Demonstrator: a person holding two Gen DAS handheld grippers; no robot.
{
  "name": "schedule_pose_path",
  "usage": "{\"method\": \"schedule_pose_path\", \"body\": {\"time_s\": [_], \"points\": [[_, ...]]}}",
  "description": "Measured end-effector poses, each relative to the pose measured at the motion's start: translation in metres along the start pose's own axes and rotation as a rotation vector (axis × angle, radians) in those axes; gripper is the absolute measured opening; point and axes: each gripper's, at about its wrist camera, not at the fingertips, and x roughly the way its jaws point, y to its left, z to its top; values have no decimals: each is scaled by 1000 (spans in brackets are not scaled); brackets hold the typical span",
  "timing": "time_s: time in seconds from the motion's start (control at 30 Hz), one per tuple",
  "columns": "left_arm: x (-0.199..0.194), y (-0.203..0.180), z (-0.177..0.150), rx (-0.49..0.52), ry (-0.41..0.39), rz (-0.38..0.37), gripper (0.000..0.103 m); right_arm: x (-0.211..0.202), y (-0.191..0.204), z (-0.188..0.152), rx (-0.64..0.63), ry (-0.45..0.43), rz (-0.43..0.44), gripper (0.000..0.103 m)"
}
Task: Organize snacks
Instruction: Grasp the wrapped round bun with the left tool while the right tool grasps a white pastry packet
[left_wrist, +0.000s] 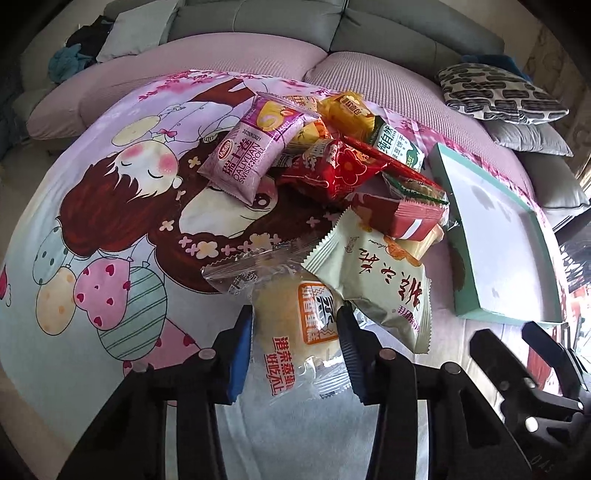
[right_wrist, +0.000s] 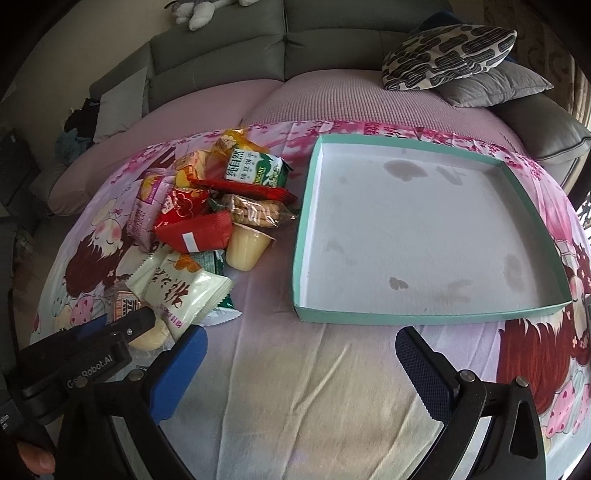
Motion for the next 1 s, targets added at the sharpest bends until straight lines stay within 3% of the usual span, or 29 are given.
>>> {"method": "schedule_pose_path", "body": {"time_s": [0.37,0.5,0.87,1.0], "points": [[-6,38,8,-88,-26,15,46,6,53,13,-203,-60,60,95],[-1,50,10,-105,-9,-2,46,18,72,17,-274,-24,70,88],[2,68,14,-141,-6,-31,46,47,93,34,-376,87,124,86],[2,68,14,-136,-9,-26,46,55,95,34,-369,120,169,77]]}}
